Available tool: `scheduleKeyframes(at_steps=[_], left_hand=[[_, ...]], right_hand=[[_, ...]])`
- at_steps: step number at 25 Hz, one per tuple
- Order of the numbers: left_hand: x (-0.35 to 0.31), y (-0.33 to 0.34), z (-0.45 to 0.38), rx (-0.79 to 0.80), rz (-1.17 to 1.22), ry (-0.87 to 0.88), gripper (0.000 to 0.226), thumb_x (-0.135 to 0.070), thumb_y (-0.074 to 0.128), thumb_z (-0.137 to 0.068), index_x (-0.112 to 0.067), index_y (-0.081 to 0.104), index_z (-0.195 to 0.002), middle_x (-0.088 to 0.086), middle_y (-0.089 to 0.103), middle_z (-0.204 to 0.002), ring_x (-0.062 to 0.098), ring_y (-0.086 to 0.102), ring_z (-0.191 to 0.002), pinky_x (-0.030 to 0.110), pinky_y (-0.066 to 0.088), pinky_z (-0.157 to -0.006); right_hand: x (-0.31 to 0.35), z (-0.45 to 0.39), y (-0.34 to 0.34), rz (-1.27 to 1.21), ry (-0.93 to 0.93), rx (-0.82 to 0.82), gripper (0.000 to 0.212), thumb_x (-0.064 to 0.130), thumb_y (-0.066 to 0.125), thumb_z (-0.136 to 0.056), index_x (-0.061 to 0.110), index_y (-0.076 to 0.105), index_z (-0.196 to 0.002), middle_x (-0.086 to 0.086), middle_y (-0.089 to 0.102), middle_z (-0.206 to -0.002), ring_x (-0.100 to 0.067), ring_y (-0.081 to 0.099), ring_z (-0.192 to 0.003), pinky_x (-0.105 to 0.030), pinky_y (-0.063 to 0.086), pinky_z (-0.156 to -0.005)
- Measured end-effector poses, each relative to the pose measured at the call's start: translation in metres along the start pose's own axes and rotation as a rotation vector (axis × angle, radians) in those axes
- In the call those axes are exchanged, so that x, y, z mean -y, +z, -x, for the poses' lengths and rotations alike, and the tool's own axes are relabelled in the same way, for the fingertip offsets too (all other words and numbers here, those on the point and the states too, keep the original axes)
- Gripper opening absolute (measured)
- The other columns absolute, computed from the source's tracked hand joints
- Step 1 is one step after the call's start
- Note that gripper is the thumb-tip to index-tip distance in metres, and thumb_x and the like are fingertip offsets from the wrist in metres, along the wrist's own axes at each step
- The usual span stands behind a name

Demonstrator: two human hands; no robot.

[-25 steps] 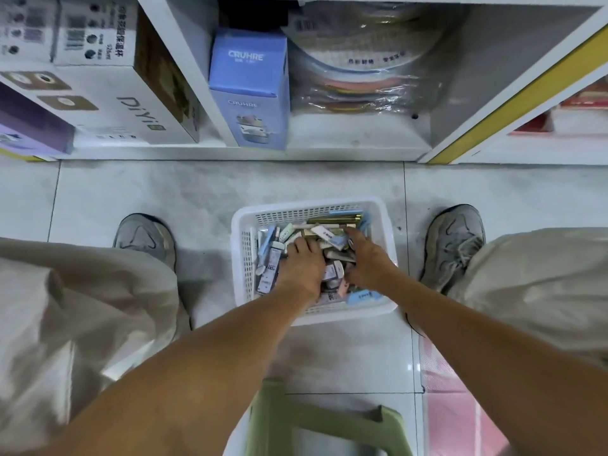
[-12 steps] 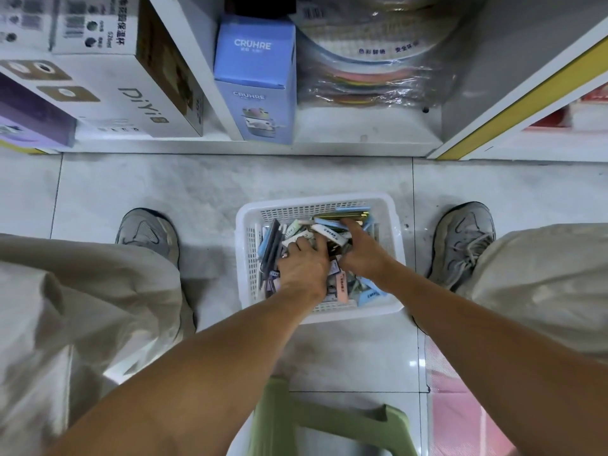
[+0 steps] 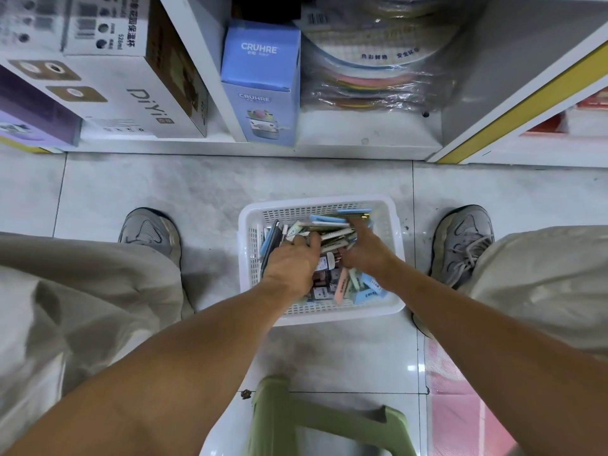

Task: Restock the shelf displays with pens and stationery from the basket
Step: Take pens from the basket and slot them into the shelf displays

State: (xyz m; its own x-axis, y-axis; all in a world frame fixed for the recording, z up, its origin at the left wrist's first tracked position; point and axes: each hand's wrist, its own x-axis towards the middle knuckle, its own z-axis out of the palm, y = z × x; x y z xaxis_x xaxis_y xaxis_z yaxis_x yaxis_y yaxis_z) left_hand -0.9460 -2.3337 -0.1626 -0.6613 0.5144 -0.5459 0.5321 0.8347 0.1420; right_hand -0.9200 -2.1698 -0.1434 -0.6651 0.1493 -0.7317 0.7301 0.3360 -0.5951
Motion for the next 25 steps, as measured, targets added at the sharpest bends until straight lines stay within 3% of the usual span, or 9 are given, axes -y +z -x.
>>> scheduleKeyframes(at_steps=[2,6,10,12,17,18,20,22,25], left_hand=[[0.003,0.001,0.002,-0.027,0.038,-0.027,0.092,-0.028,0.082,-0.074,-0.013,0.022,-0.142,0.013,0.058,-0.116,0.030,0.061,-0.098,0.038,0.050,-0.070],[0.005,0.005,0.008,-0.060,0.039,0.002,0.090,-0.025,0.077,-0.078,-0.012,0.017,-0.145,0.015,0.057,-0.116,0.031,0.062,-0.096,0.039,0.051,-0.071],[0.018,-0.009,0.009,-0.057,0.022,0.081,0.089,-0.040,0.064,-0.089,-0.010,0.010,-0.153,0.019,0.057,-0.117,0.034,0.063,-0.092,0.038,0.045,-0.065],[0.025,-0.021,0.013,-0.039,0.009,0.079,0.090,-0.034,0.066,-0.087,-0.010,0.011,-0.154,0.019,0.057,-0.118,0.035,0.063,-0.093,0.038,0.045,-0.066],[0.028,-0.055,0.027,0.101,0.089,0.101,0.074,-0.028,0.069,-0.080,-0.014,0.034,-0.143,0.013,0.063,-0.111,0.032,0.063,-0.095,0.033,0.046,-0.069],[0.027,-0.063,0.031,0.134,0.123,0.109,0.072,-0.027,0.068,-0.081,-0.016,0.035,-0.144,0.012,0.064,-0.113,0.031,0.063,-0.098,0.030,0.044,-0.070],[0.025,-0.085,0.040,0.166,0.238,0.157,0.063,-0.021,0.066,-0.081,-0.021,0.042,-0.140,0.010,0.065,-0.116,0.026,0.062,-0.097,0.025,0.041,-0.071],[0.022,-0.116,0.052,0.133,0.326,0.226,0.051,-0.016,0.064,-0.080,-0.022,0.050,-0.129,0.006,0.066,-0.107,0.016,0.060,-0.081,0.019,0.041,-0.065],[0.018,-0.174,0.069,0.106,0.505,0.247,0.039,-0.002,0.062,-0.079,-0.016,0.053,-0.114,0.002,0.059,-0.079,0.001,0.054,-0.045,0.014,0.040,-0.041]], right_hand=[[0.002,0.004,0.004,-0.107,-0.010,0.064,0.080,-0.012,0.059,-0.081,0.030,0.038,-0.146,-0.012,0.070,-0.101,-0.024,0.070,-0.087,-0.035,0.060,-0.066],[0.000,0.009,-0.005,-0.094,-0.054,0.115,0.069,-0.008,0.068,-0.081,0.029,0.052,-0.137,0.001,0.073,-0.089,-0.013,0.072,-0.079,-0.029,0.059,-0.069],[0.005,0.006,-0.016,0.184,-0.057,0.013,0.071,-0.003,0.068,-0.082,0.031,0.046,-0.142,0.002,0.067,-0.097,-0.014,0.069,-0.077,-0.023,0.056,-0.059],[0.007,0.007,-0.019,0.321,-0.070,-0.027,0.064,0.000,0.063,-0.085,0.026,0.046,-0.140,-0.002,0.066,-0.095,-0.015,0.067,-0.074,-0.019,0.050,-0.051],[0.029,0.025,-0.038,0.652,-0.088,0.008,0.047,-0.001,0.058,-0.085,0.016,0.058,-0.129,-0.010,0.064,-0.123,-0.020,0.057,-0.095,-0.025,0.046,-0.074],[0.037,0.031,-0.044,0.656,-0.102,0.036,0.046,-0.002,0.060,-0.084,0.014,0.060,-0.128,-0.009,0.063,-0.125,-0.023,0.059,-0.098,-0.027,0.048,-0.077],[0.060,0.050,-0.060,0.358,-0.131,0.169,0.047,-0.007,0.067,-0.082,0.012,0.062,-0.125,-0.009,0.065,-0.124,-0.029,0.067,-0.103,-0.037,0.058,-0.085],[0.088,0.075,-0.078,0.073,-0.225,0.324,0.045,-0.005,0.076,-0.081,0.011,0.066,-0.122,-0.011,0.071,-0.116,-0.025,0.070,-0.099,-0.038,0.059,-0.088],[0.135,0.106,-0.101,0.190,-0.465,0.213,0.021,0.005,0.078,-0.084,0.005,0.075,-0.105,-0.015,0.075,-0.093,-0.015,0.068,-0.077,-0.028,0.057,-0.075]])
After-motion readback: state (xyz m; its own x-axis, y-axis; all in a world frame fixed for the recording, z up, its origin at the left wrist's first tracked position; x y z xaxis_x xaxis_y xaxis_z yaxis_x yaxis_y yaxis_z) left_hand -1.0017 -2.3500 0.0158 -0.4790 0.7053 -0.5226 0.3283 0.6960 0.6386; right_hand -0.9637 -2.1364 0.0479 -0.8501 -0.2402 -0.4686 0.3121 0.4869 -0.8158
